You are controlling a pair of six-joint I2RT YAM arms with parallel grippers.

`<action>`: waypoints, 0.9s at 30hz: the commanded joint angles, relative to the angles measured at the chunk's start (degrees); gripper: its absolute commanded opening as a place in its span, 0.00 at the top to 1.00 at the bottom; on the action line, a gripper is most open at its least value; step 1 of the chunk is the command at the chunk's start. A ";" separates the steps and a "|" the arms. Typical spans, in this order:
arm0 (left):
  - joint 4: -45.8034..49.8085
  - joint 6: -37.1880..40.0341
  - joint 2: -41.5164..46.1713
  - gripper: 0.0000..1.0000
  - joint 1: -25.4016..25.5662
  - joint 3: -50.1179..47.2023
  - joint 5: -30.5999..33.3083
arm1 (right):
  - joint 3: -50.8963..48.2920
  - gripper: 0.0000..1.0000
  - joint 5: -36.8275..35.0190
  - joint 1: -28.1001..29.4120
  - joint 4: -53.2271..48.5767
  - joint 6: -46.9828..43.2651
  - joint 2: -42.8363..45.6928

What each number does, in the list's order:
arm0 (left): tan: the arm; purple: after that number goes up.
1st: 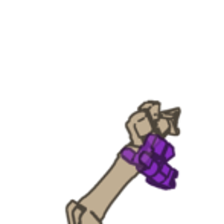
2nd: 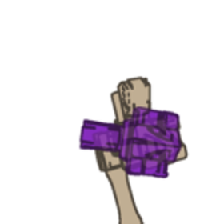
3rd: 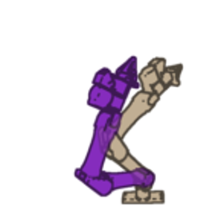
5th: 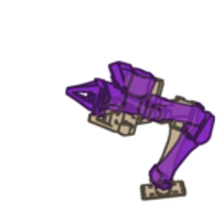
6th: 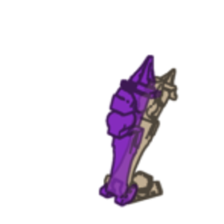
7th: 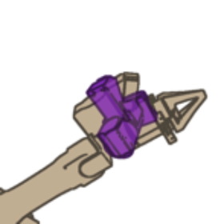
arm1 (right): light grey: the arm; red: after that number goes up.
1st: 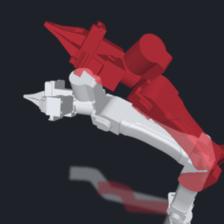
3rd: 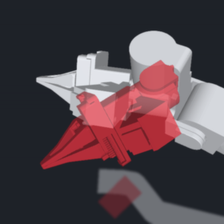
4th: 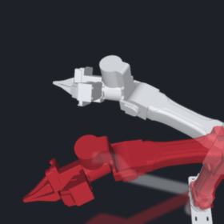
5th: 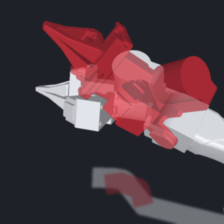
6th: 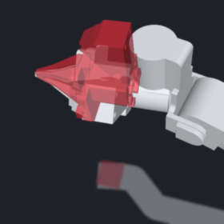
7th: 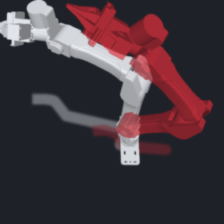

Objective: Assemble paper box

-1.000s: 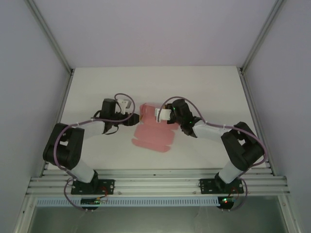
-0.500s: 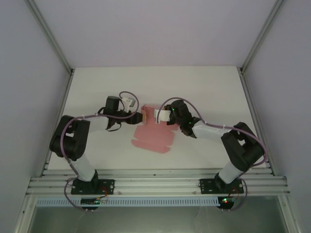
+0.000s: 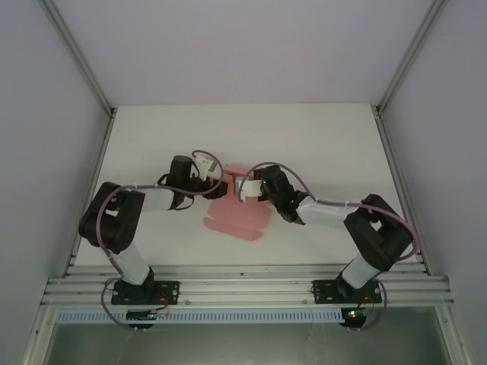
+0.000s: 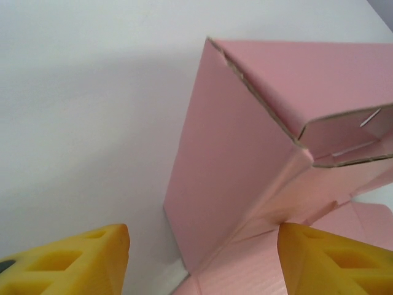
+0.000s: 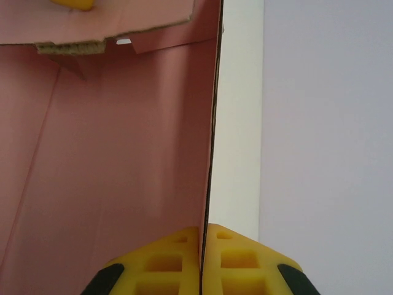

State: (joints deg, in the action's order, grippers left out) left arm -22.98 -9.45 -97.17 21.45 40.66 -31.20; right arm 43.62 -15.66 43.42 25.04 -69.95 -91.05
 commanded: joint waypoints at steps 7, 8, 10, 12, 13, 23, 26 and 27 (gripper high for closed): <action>-2.86 1.73 9.12 0.38 -0.35 -6.60 0.50 | -5.79 1.00 -1.03 1.44 1.49 -1.52 4.22; -2.79 2.03 9.44 0.40 -0.55 -6.65 0.13 | -6.05 1.00 -1.50 1.73 2.69 -1.75 3.92; -2.77 2.60 9.46 0.43 -0.63 -6.49 -0.01 | -7.15 1.00 -2.88 2.41 5.66 -3.51 3.12; -2.12 3.22 8.78 0.48 -0.71 -5.73 -0.57 | -8.07 1.00 -3.39 2.97 8.24 -3.92 2.59; -1.70 3.66 8.50 0.49 -0.71 -5.32 -1.31 | -8.41 1.00 -3.41 3.13 9.10 -4.05 2.54; 3.32 7.38 3.88 0.44 0.41 0.46 -5.31 | -7.31 1.00 -2.92 3.46 8.32 -3.46 2.54; 2.30 6.42 2.87 0.44 0.69 0.32 -2.58 | -7.06 1.00 -2.88 3.51 7.32 -2.59 2.66; 1.80 6.10 2.56 0.44 0.85 0.24 -2.08 | -7.05 1.00 -2.86 3.52 7.07 -2.32 2.56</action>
State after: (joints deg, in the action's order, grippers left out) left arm -21.04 -4.08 -93.47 21.89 39.57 -34.87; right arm 36.25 -18.76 46.24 33.43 -72.88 -87.77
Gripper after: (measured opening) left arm 0.559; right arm 0.070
